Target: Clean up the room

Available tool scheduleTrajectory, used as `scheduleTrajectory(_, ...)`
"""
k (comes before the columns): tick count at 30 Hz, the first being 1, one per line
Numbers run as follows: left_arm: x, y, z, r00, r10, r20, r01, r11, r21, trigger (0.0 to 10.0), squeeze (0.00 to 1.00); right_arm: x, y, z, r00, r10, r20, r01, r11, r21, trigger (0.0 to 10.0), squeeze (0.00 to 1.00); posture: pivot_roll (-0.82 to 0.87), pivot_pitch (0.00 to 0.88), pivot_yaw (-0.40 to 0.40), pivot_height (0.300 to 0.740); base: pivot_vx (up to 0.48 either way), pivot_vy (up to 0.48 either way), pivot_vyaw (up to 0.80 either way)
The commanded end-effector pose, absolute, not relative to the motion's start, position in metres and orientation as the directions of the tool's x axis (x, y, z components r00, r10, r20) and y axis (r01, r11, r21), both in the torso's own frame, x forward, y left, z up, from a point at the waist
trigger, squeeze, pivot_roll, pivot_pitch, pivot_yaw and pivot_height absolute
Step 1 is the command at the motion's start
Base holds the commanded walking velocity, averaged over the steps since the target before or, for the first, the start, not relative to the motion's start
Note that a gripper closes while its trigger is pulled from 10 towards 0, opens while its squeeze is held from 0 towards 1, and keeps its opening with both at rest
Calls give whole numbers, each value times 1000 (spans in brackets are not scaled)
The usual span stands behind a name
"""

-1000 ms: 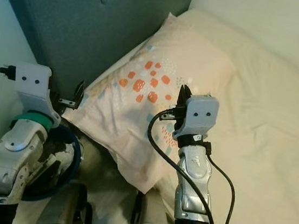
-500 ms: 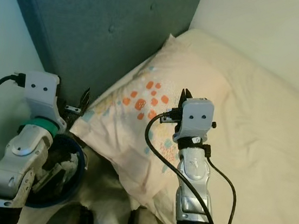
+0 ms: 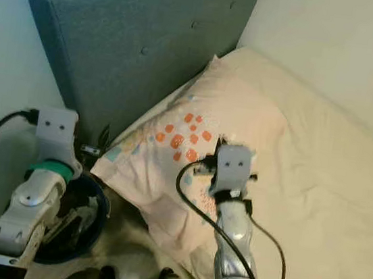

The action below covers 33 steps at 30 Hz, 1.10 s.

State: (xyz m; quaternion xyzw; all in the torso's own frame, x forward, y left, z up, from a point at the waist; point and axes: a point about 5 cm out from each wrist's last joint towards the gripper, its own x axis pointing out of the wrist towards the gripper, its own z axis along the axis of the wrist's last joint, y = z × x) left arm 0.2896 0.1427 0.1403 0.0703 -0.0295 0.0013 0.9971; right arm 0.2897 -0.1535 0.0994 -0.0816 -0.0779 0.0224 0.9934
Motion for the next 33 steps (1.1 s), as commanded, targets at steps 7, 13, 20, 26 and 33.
scheduleTrajectory(7, 279, 139, 126, 1000, -19, 24, 15, 986, 164, 10000, 0, 276, -147, 77, 996, 40, 85, -30, 993, -114, 10000, 0, -53, 96, -1, 735, -297, 0, 0)
scheduleTrajectory(13, 279, 139, 126, 999, -23, 34, 17, 985, 170, 10000, 0, 282, -147, 82, 993, 37, 114, -25, 994, -109, 10000, 0, -52, 99, 1, 735, -324, 0, 0)
scheduleTrajectory(20, 278, 138, 126, 999, -22, 45, 13, 985, 175, 10000, 0, 283, -149, 81, 991, 33, 126, -19, 993, -112, 10000, 0, -48, 102, 1, 735, -336, 0, 0)
scheduleTrajectory(26, 278, 138, 127, 999, -23, 47, 14, 984, 175, 10000, 0, 283, -148, 81, 991, 36, 126, -22, 993, -113, 10000, 0, -48, 103, 1, 735, -337, 0, 0)
scheduleTrajectory(33, 279, 137, 127, 999, -24, 49, 15, 984, 175, 10000, 0, 282, -147, 79, 992, 37, 122, -22, 992, -122, 10000, 0, -48, 103, 2, 735, -337, 0, 0)
